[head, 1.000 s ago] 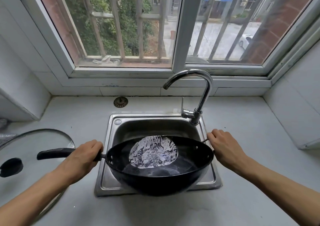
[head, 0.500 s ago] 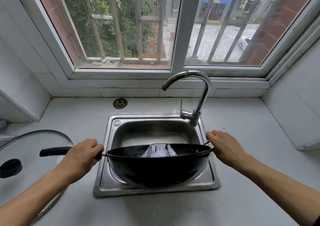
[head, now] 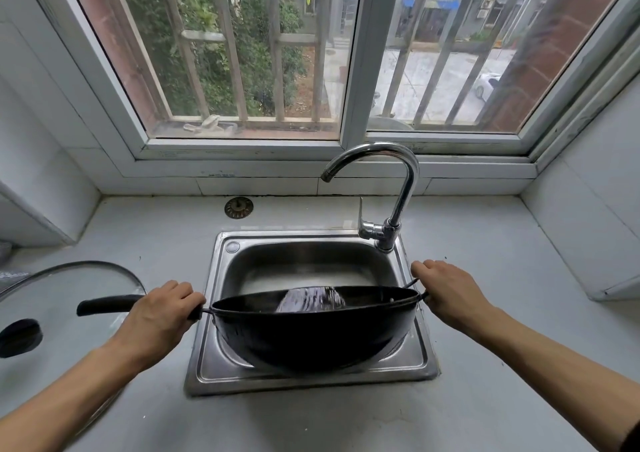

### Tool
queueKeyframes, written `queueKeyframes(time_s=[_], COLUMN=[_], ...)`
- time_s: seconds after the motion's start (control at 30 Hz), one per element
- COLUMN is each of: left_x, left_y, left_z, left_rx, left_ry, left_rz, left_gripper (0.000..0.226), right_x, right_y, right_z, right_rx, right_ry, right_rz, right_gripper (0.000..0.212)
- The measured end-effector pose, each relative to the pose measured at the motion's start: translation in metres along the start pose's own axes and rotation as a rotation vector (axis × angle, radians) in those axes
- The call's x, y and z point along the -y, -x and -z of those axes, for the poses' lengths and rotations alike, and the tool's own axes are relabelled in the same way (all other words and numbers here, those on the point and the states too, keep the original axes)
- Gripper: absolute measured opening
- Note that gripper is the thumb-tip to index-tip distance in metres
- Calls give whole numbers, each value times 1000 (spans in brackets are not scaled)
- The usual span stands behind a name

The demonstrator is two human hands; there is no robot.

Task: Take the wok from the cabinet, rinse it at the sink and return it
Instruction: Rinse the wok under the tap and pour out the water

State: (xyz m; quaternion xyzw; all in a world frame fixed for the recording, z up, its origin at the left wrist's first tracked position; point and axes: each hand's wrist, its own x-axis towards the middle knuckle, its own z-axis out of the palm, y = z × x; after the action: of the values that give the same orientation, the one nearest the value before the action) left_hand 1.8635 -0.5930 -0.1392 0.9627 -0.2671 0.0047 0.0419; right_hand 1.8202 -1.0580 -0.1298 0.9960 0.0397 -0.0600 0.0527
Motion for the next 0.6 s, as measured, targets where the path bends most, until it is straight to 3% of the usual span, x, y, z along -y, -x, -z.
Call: queueKeyframes(time_s=[0.6], left_x=[-5], left_y=[-2], left_z=[3], left_rx=[47], left_ry=[43], left_rz=[-31], left_gripper=[36], right_x=[-8], right_y=[-10], right_z=[16], right_rx=[21], right_ry=[-48], right_rz=[-21], right_gripper=[25])
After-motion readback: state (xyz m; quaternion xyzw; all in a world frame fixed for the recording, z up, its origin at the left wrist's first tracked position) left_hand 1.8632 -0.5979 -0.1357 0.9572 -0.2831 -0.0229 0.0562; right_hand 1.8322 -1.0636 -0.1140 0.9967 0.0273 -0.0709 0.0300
